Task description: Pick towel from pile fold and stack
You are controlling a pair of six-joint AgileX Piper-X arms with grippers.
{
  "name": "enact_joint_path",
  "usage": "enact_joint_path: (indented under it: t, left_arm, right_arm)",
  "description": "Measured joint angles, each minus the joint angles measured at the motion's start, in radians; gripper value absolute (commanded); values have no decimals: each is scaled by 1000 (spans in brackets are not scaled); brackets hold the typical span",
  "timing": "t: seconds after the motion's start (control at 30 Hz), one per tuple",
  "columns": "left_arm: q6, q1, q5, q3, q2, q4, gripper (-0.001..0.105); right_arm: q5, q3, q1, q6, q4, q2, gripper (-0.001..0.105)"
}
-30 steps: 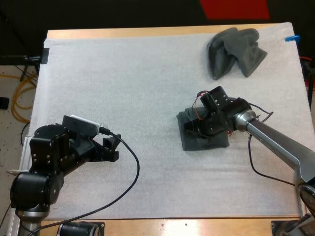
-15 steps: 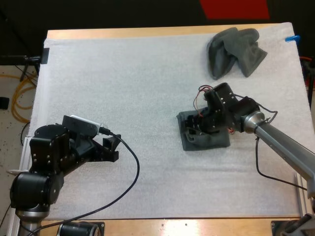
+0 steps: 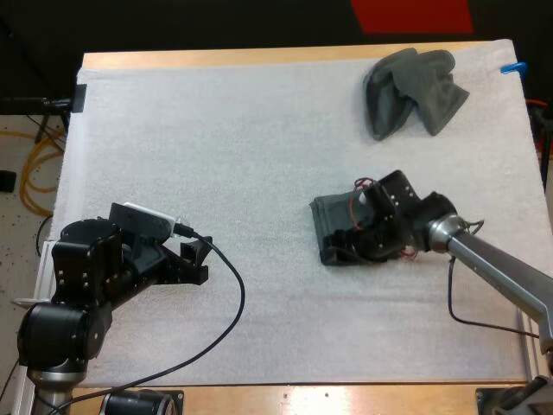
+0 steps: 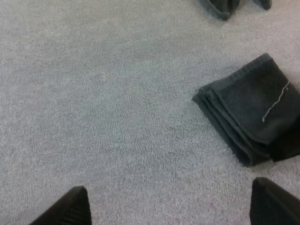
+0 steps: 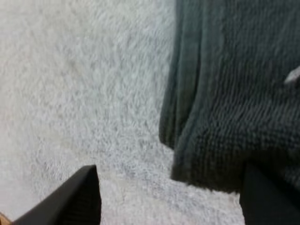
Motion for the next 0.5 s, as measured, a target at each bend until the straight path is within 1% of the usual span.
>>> enact_joint_path:
  t: [0.1,0.2,0.3,0.4,0.5]
  left_arm:
    - [0,0,0,0,0,0,67]
    - [-1,0,0,0,0,0,67]
    - [-1,0,0,0,0,0,67]
    - [-1,0,0,0,0,0,67]
    - [-9,0,8,0,0,0,67]
  right_arm:
    - [-21,31,0,7,-58,0,62]
    - [-23,37,0,24,-79,0,62]
    - [-31,37,0,23,-90,0,62]
    - [-90,37,0,23,-91,-5,62]
    - [-106,40,0,15,-69,-52,62]
